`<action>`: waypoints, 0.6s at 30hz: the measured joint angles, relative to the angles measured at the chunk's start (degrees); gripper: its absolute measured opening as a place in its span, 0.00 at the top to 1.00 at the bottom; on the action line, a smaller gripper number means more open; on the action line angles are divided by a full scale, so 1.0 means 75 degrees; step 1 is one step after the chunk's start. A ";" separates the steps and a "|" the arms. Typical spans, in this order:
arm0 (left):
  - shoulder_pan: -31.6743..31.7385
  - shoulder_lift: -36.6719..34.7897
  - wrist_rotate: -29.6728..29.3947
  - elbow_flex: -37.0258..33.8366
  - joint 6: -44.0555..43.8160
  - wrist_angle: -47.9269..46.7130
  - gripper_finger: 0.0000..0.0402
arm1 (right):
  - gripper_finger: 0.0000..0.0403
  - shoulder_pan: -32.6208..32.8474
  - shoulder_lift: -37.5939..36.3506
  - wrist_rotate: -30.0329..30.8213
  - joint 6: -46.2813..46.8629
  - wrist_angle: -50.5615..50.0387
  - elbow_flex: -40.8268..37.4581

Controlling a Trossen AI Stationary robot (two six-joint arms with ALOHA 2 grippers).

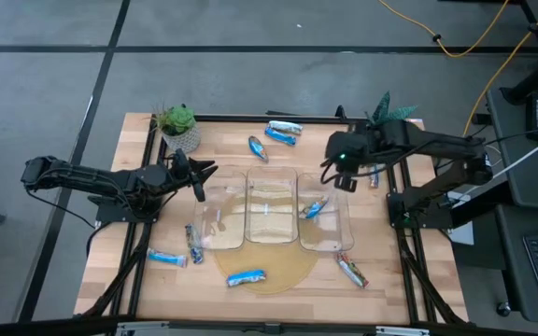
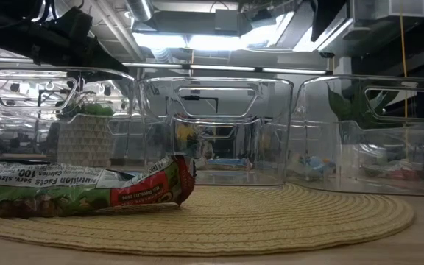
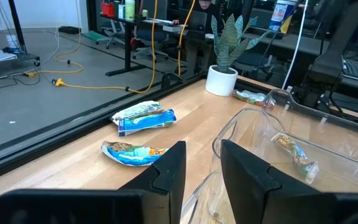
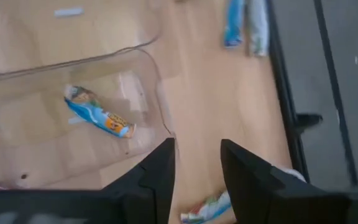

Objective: Pick and place Granola Bars by type
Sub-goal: Put the red granola bar into the middle transparent bin

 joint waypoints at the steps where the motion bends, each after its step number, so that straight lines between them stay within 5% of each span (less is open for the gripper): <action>1: 0.0001 -0.0002 -0.0002 0.0000 0.0000 0.0000 0.76 | 0.67 -0.0064 -0.0071 0.0003 0.0177 -0.0103 0.0077; 11: -0.0001 -0.0001 -0.0003 0.0000 0.0000 0.0000 0.77 | 0.67 -0.1045 -0.1335 0.0055 0.1608 -0.0774 0.0084; 18: 0.0000 -0.0001 -0.0014 0.0000 0.0000 0.0000 0.77 | 0.67 -0.1581 -0.1985 0.0796 0.2444 -0.0864 0.0082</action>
